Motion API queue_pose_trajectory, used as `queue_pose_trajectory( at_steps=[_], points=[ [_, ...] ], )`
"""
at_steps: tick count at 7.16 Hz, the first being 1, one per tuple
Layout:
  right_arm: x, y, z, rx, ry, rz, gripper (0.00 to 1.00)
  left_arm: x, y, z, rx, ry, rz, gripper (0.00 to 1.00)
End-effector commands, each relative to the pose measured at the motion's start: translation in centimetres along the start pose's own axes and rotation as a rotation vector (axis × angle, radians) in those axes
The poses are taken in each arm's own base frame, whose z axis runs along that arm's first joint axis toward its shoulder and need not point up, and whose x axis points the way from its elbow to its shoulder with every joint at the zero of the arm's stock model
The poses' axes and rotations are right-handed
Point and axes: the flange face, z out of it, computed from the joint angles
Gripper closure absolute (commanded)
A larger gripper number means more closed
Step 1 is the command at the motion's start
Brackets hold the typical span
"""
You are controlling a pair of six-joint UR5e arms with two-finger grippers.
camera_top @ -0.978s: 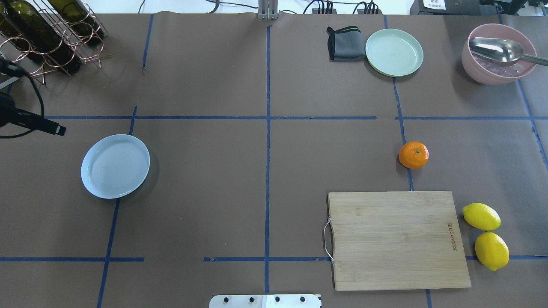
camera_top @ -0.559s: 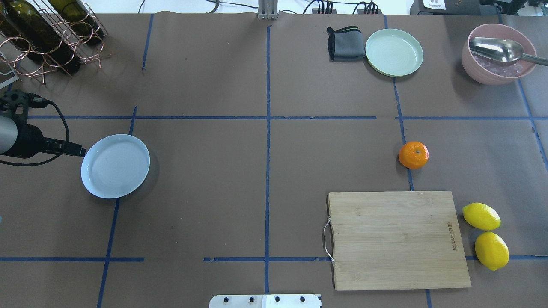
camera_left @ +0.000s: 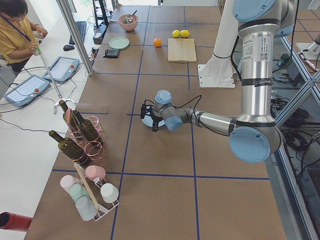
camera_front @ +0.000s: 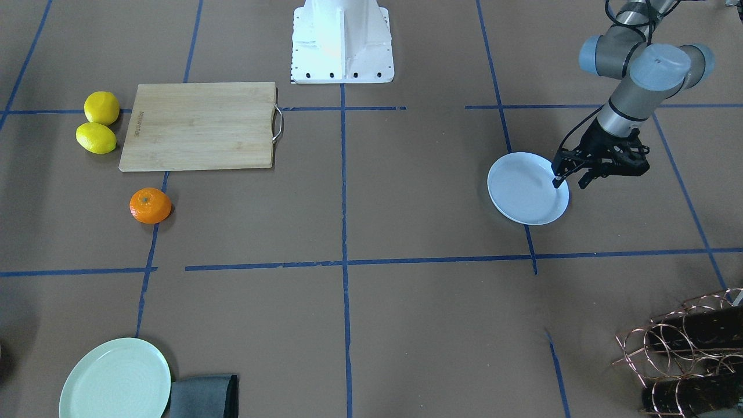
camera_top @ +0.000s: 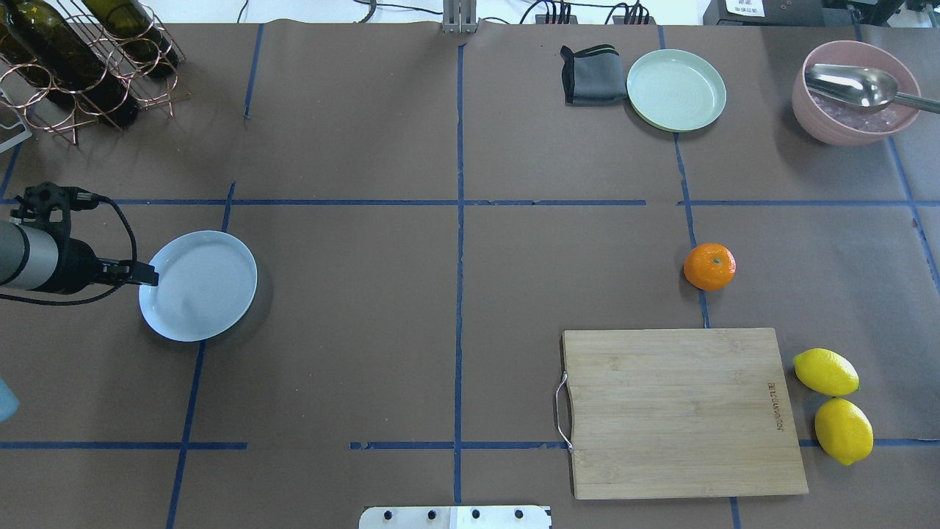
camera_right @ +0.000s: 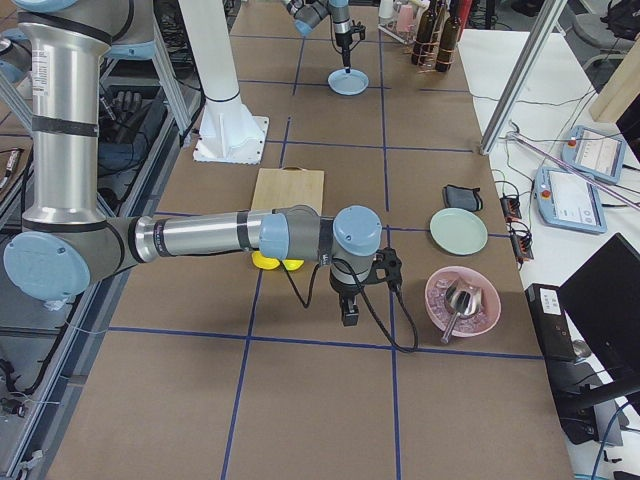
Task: Pick orange to plate
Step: 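Reach the left gripper to the rim of the light blue plate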
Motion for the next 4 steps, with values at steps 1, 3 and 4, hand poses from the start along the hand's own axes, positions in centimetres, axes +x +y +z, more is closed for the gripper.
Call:
queue_pose_trajectory(
  at_steps=[1,3,4],
  points=[
    [0.1,0.1,0.1,-0.001,0.0,0.0,0.0,0.0,0.2,0.4,0.0,0.007,0.0,1.0],
    [0.0,0.0,0.0,0.0,0.0,0.001,0.0,0.4,0.1,0.0,0.006,0.015,0.012,1.0],
    [0.0,0.0,0.0,0.0,0.0,0.001,0.0,1.1,-0.1,-0.7,0.012,0.033,0.017,1.0]
  ],
)
